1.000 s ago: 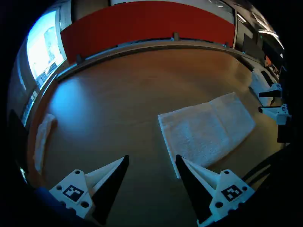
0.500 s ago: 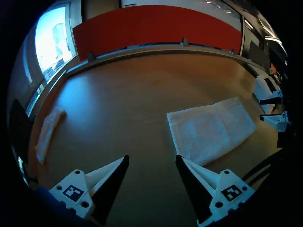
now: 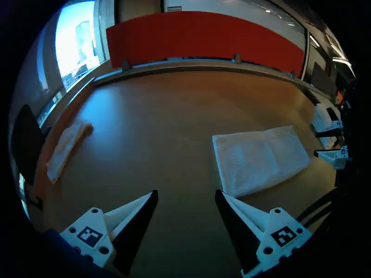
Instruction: Fold towel
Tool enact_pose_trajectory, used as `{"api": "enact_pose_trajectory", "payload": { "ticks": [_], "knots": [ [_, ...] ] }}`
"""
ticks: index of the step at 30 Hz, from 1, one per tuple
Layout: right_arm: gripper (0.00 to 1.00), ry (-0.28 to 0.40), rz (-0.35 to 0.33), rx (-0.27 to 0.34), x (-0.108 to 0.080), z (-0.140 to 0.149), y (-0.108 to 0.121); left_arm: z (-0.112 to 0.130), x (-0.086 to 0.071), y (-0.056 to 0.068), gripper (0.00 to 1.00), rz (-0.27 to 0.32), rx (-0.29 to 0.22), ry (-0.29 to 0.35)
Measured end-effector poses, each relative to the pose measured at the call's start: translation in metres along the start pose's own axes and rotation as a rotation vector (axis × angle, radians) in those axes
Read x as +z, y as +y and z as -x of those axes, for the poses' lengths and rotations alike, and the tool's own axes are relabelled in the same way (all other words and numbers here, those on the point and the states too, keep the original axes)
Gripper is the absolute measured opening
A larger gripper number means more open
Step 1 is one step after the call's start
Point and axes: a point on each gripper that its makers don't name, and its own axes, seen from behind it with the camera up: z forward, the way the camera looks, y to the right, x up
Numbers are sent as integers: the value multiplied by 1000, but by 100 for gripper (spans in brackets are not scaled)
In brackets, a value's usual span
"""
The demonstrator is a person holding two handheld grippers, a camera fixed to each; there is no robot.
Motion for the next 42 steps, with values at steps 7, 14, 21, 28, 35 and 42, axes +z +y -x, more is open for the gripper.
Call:
{"api": "enact_pose_trajectory", "payload": {
  "ticks": [7,14,21,28,35,42],
  "knots": [
    [96,-29,-24,-27,5,13,-6,6,-16,-6,91,-17,-26,3],
    [93,-64,-43,-36,10,29,-7,14,-27,-10,91,-25,-39,1],
    [84,-100,-72,-43,14,43,-8,21,-36,-13,91,-30,-63,-6],
    [65,-125,-101,-57,14,50,-10,26,-40,-16,91,-37,-71,-12],
    [48,-149,-136,-70,16,55,-16,28,-42,-16,91,-39,-75,-12],
    [38,-165,-145,-61,17,59,-15,33,-43,-17,91,-42,-79,-17]
  ]
}}
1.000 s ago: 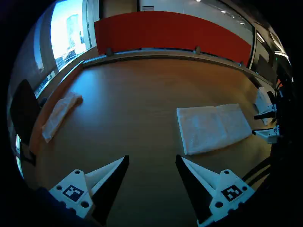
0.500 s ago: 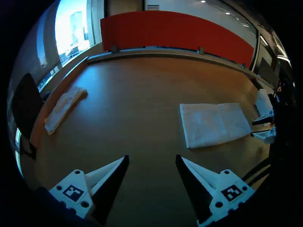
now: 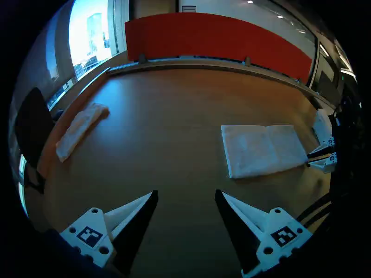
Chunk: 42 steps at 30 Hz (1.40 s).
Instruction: Fold towel
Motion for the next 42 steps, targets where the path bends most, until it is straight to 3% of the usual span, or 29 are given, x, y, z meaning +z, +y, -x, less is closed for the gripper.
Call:
{"api": "enact_pose_trajectory", "payload": {
  "ticks": [3,16,26,42],
  "knots": [
    [37,-6,-5,-1,0,2,0,2,0,0,91,-1,0,-3],
    [5,5,-10,5,0,1,-3,4,1,-3,91,-5,0,-7],
    [5,43,27,2,-15,-20,2,1,1,-6,91,-9,0,-5],
    [5,160,103,-82,-62,-93,17,-11,3,-4,91,-7,8,11]
  ]
}}
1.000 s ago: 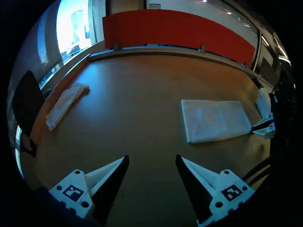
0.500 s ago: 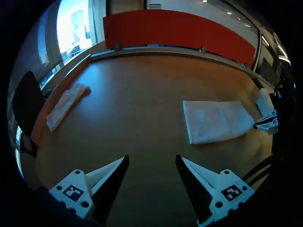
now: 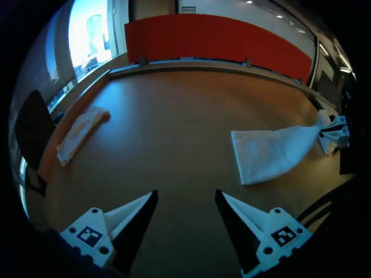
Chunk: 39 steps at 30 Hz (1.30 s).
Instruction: Fold towel
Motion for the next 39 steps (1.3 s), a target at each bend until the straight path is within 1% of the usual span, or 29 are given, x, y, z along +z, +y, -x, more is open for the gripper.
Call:
{"api": "enact_pose_trajectory", "payload": {
  "ticks": [5,11,20,30,39],
  "knots": [
    [4,21,19,-27,-8,-15,8,-3,1,1,91,1,0,4],
    [4,36,36,-46,-17,-26,17,-4,3,1,91,2,3,3],
    [4,56,47,-72,-24,-41,22,-7,5,2,91,3,5,3],
    [4,63,23,-94,-18,-49,13,-8,7,2,91,2,6,2],
    [4,66,-20,-106,-8,-55,-8,-10,7,-2,91,-2,2,2]
  ]
}}
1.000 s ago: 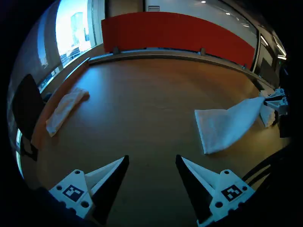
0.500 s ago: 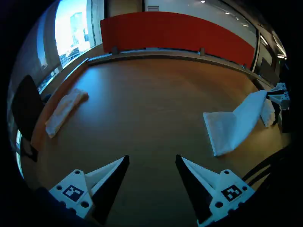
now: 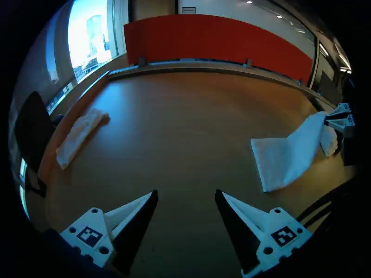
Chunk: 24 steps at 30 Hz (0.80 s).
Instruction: Fold towel
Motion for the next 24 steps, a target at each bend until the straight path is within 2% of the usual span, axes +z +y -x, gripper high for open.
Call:
{"api": "enact_pose_trajectory", "payload": {
  "ticks": [24],
  "knots": [
    [4,4,-172,-52,44,-21,-79,-1,-3,-9,91,-14,-12,4]
  ]
}}
